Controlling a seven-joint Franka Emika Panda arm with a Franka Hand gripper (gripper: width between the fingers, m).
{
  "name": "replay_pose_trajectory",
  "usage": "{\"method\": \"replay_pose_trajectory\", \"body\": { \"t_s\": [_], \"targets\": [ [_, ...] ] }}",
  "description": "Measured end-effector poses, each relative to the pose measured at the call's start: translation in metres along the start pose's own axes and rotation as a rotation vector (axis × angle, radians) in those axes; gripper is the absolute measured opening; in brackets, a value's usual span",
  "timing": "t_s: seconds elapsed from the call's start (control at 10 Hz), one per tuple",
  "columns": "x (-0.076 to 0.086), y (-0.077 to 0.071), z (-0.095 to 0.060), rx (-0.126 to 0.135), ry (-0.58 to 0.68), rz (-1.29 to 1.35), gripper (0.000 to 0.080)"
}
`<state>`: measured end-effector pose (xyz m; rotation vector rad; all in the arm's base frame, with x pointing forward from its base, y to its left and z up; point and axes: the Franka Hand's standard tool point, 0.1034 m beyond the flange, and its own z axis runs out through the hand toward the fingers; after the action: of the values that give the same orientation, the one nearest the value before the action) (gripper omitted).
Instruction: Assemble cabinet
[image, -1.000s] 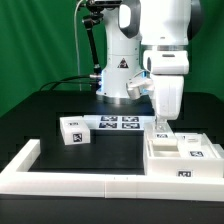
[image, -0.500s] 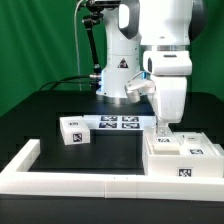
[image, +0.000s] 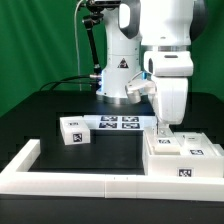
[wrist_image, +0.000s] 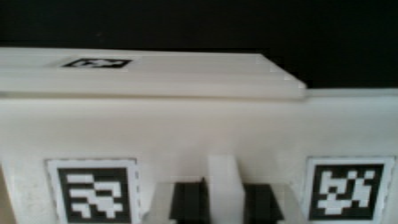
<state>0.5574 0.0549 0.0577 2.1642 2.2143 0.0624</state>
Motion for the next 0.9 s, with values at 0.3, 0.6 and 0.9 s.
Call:
{"method": "replay_pose_trajectory", "body": {
  "t_s": [0.3, 0.6, 0.9],
  "targets": [
    [-0.001, 0.024, 0.001, -0.013, 0.003, 0.008, 0.0071],
    [-0.001, 0.031, 0.003, 0.019, -0.007, 0.01, 0.0071],
    [-0.001, 0.031, 0.003, 0.039, -0.013, 0.009, 0.0071]
  ]
}}
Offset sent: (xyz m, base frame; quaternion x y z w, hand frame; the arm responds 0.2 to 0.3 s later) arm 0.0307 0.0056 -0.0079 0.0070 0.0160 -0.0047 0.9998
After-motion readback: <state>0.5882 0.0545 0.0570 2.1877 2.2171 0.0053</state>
